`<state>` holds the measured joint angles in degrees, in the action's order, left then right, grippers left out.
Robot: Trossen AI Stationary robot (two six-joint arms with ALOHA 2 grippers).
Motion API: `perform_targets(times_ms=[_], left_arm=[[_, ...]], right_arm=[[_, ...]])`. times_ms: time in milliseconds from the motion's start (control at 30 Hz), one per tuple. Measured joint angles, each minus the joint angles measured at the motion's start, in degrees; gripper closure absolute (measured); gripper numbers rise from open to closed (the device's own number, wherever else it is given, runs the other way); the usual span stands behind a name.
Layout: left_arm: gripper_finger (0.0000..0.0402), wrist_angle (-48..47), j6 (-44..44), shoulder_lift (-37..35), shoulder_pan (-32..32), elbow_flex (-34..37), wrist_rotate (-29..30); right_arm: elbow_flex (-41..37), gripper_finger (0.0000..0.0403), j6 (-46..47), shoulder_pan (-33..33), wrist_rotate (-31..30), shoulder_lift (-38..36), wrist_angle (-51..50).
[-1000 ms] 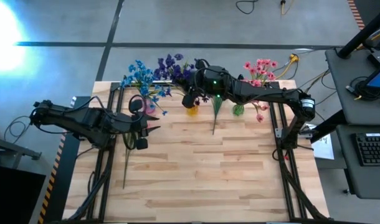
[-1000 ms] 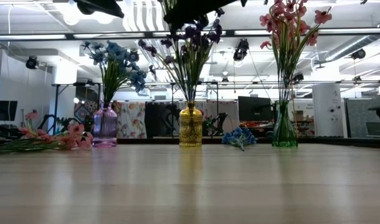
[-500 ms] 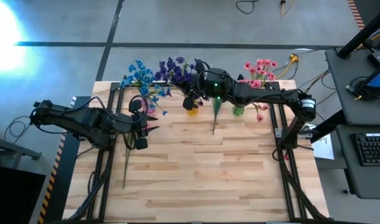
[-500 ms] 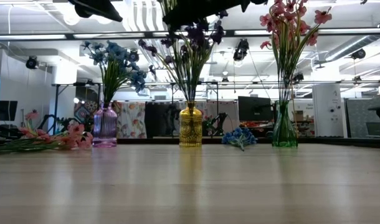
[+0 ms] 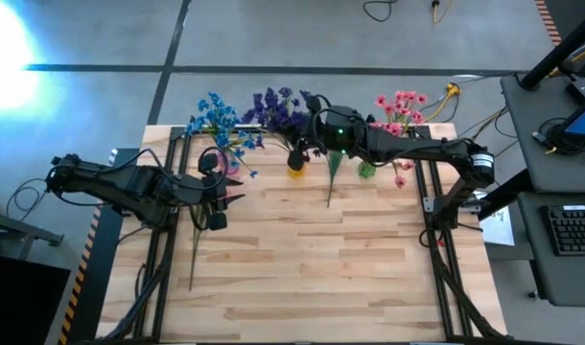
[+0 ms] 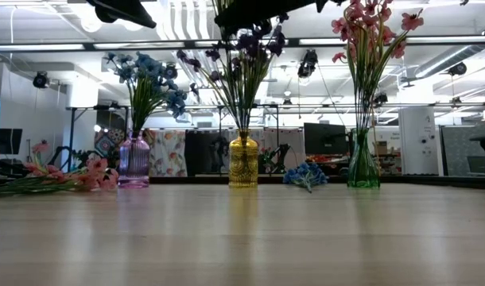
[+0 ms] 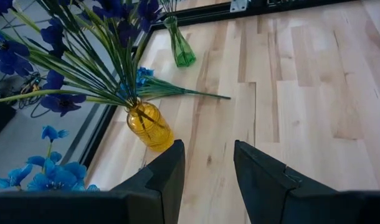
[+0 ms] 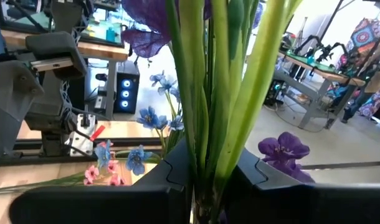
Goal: Sort flowers into vase by color
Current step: Put the violet flowers into the yellow vase
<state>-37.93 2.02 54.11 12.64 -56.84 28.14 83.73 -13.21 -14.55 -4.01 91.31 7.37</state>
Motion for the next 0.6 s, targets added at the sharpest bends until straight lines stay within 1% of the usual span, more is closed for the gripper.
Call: perform_targets(times_ms=[233, 600], left_arm=[[0.0278, 0.1, 0.3, 0.0, 0.0, 0.0, 0.0], [0.0278, 0.2, 0.6, 0.0, 0.0, 0.0, 0.0]], right_arm=[[-2.0, 0.0351, -0.3, 0.0, 0.0, -0.2, 2.5], [-2.3, 0.0351, -2.6, 0.0, 0.0, -0.2, 1.0]])
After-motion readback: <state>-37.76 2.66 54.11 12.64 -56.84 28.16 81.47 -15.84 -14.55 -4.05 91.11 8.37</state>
